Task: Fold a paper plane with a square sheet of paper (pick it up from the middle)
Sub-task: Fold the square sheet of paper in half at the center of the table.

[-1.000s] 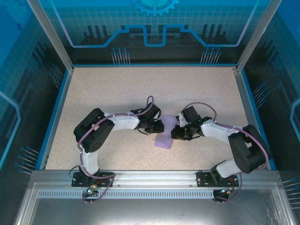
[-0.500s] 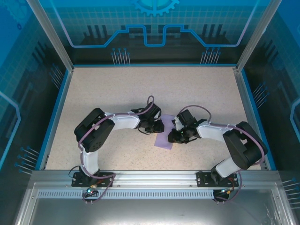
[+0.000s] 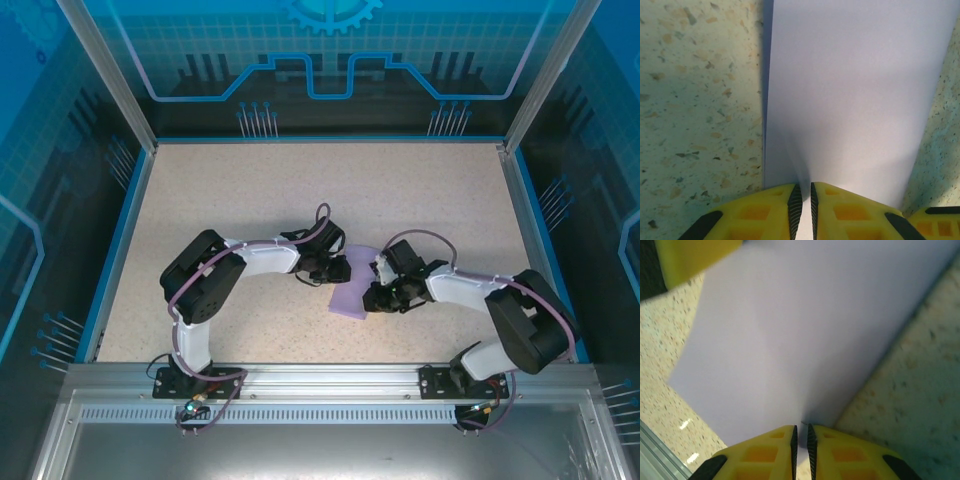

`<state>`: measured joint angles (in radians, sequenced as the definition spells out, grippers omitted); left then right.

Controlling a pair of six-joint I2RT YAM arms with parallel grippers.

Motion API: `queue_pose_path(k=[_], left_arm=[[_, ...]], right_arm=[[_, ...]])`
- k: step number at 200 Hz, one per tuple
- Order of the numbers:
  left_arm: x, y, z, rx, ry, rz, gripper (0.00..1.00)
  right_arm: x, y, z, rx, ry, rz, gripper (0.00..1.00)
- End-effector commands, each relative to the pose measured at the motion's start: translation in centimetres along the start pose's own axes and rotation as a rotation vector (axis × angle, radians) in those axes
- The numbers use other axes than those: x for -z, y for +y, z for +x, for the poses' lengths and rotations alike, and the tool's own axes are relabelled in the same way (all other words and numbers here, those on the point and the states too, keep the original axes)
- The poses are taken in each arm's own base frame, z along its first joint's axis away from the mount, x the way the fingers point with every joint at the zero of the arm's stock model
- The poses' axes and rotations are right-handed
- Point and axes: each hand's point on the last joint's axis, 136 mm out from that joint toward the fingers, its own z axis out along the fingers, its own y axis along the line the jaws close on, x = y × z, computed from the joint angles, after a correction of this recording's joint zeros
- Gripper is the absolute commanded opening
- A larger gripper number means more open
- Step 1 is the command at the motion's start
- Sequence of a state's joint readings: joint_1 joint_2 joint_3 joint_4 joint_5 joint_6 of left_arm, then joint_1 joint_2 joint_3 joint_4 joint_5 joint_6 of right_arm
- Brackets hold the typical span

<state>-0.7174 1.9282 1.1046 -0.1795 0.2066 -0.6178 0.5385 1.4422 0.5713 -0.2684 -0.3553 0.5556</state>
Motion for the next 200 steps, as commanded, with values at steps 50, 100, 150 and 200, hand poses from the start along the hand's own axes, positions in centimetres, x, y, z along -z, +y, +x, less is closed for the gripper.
queue_pose_path(k=[50,100,150,200], left_arm=[[-2.2,6.1,4.6,0.039,0.154,-0.194,0.19],[-2.4,6.3,4.7,0.037,0.156,-0.193,0.19],[-2.7,6.5,4.8,0.042,0.157,-0.195,0.19],[-2.7,6.7,4.8,0.043,0.163,-0.201,0.19]], right_arm=[[2.2,3.2,-0.2,-0.013,-0.023,-0.088,0.17],[-1.1,3.6,1.4,0.025,0.091,-0.077,0.17],[-1.5,0.5,4.7,0.052,0.177,0.036,0.17],[-1.4,-0.9,6.6,0.02,0.214,0.043,0.16]])
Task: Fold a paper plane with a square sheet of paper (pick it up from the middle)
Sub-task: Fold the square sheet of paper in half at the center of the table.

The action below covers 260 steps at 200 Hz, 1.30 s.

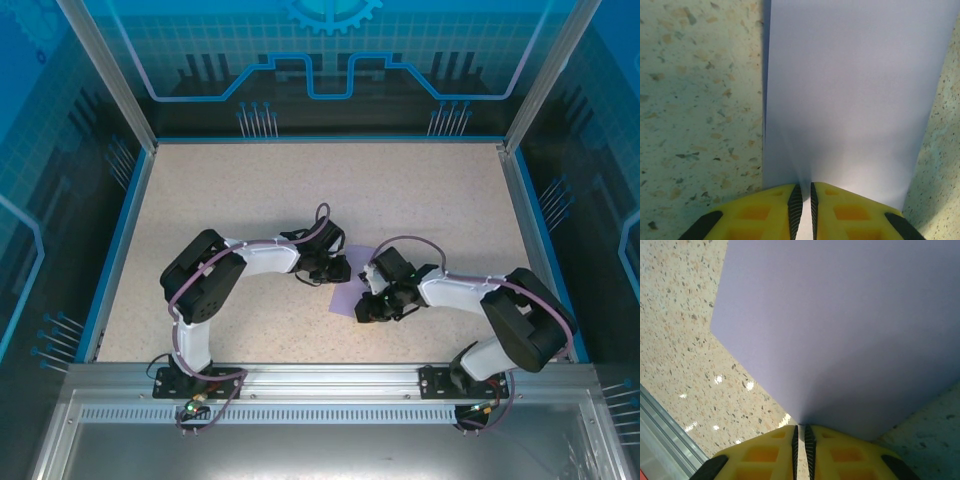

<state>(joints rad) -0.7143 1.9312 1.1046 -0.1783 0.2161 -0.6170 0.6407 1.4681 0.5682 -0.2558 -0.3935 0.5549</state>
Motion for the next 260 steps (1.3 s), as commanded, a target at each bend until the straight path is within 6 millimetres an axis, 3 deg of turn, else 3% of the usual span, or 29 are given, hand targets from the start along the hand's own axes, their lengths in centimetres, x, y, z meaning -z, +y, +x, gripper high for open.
queue_pose_path(k=[1,18,43,65,87,119,157,192,215,239,260], left_arm=[[-2.6,6.8,4.8,0.041,0.158,-0.207,0.19],[-2.6,6.8,4.8,0.043,0.159,-0.207,0.19],[-2.6,6.6,4.7,0.045,0.157,-0.197,0.19],[-2.5,6.5,4.8,0.047,0.154,-0.194,0.19],[-2.3,6.6,4.9,0.046,0.151,-0.196,0.19],[-2.5,6.9,5.1,0.044,0.157,-0.198,0.19],[-2.6,7.0,5.0,0.042,0.159,-0.199,0.19],[-2.5,7.2,4.8,0.042,0.161,-0.202,0.19],[-2.4,7.1,4.6,0.042,0.157,-0.199,0.19],[-2.4,7.0,4.6,0.043,0.156,-0.197,0.19],[-2.4,7.0,4.6,0.041,0.158,-0.198,0.19]], right_arm=[[-0.2,-2.5,4.3,-0.065,0.128,0.068,0.16],[1.0,-0.8,2.3,-0.046,0.067,0.015,0.16],[3.4,1.7,-2.9,-0.005,-0.103,-0.05,0.16],[2.7,2.0,-5.0,-0.007,-0.134,-0.071,0.16],[0.9,0.6,-4.6,-0.019,-0.088,-0.037,0.16],[-0.5,-1.9,-1.6,-0.046,-0.012,0.017,0.16],[0.2,-3.6,0.8,-0.08,0.023,0.057,0.16],[1.9,-3.9,0.9,-0.116,0.011,0.092,0.16],[2.9,-3.3,0.2,-0.121,-0.007,0.076,0.16],[3.6,-0.5,-2.0,-0.077,-0.064,-0.013,0.16],[2.9,1.4,-2.4,-0.028,-0.061,-0.056,0.16]])
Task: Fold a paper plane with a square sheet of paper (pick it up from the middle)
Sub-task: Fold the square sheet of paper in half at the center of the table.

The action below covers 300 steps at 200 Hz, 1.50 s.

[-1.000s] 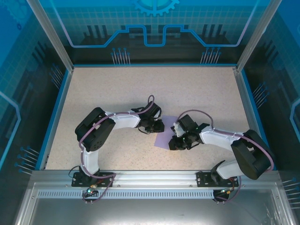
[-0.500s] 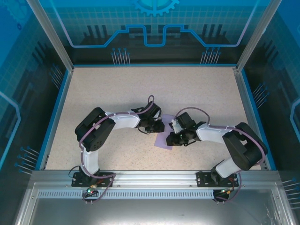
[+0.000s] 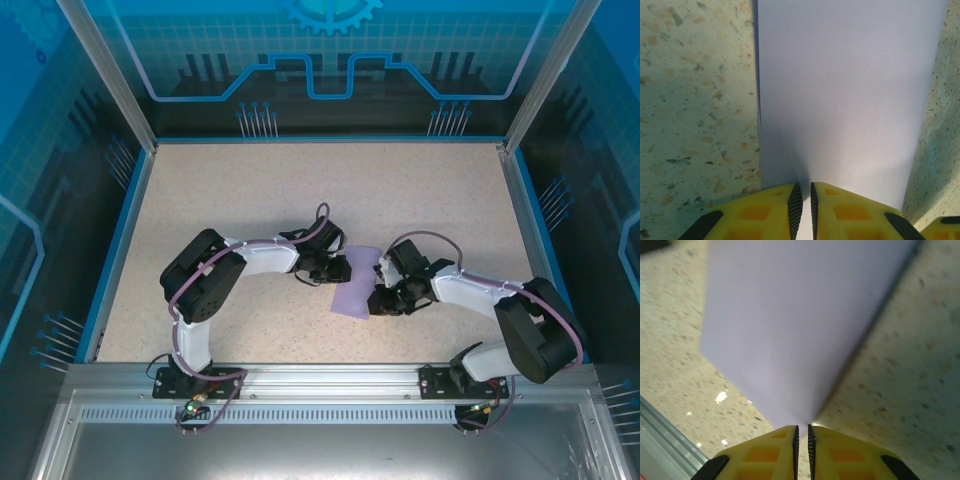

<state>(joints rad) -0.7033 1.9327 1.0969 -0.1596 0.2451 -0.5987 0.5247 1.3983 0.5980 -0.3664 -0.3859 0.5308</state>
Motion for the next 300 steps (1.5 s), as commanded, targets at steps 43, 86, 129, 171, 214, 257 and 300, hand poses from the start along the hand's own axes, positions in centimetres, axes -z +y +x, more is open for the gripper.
queue_pose_path(k=[43,86,129,171,214,257,300], left_arm=[[-2.3,7.2,4.8,0.053,0.155,-0.223,0.19],[-2.3,7.4,4.9,0.051,0.159,-0.226,0.19],[-2.1,7.7,4.9,0.057,0.157,-0.227,0.19],[-2.2,7.4,4.7,0.054,0.162,-0.218,0.19],[-2.1,7.3,4.6,0.051,0.159,-0.219,0.19],[-2.1,7.2,4.5,0.05,0.158,-0.217,0.19],[-2.2,7.5,4.7,0.049,0.162,-0.221,0.19]], right_arm=[[-2.4,1.5,1.2,0.035,0.073,-0.026,0.16],[-3.0,-0.9,3.5,0.012,0.127,0.037,0.16],[-1.1,-1.6,5.2,-0.009,0.141,0.061,0.16],[1.2,-0.2,1.2,-0.052,0.013,-0.029,0.16],[2.7,3.9,-5.4,-0.018,-0.159,-0.144,0.15],[0.5,1.5,-7.3,-0.064,-0.156,-0.092,0.15],[-0.5,-1.3,-7.6,-0.09,-0.141,-0.013,0.15]])
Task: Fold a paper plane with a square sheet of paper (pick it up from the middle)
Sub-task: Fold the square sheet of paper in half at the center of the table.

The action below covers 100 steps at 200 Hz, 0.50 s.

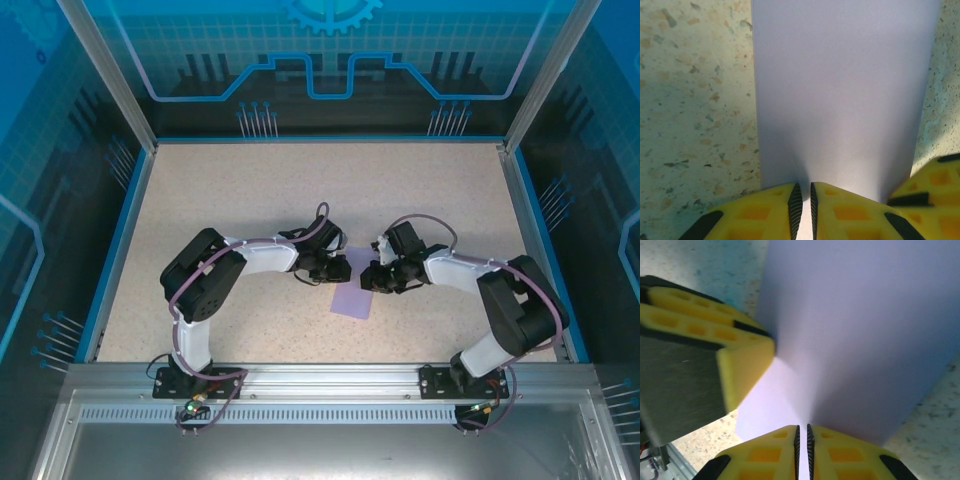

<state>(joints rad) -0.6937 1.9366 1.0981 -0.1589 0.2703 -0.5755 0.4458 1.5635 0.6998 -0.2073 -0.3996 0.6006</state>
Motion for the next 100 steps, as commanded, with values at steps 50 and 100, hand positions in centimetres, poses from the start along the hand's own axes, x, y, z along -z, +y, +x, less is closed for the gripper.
queue_pose_path(k=[50,100], left_arm=[[-2.1,7.6,4.8,0.066,0.152,-0.239,0.19],[-2.0,7.3,4.6,0.06,0.151,-0.231,0.19]], right_arm=[[0.7,-4.4,-1.3,-0.033,-0.034,0.131,0.15],[3.1,-2.9,-3.4,-0.034,-0.115,0.09,0.16]])
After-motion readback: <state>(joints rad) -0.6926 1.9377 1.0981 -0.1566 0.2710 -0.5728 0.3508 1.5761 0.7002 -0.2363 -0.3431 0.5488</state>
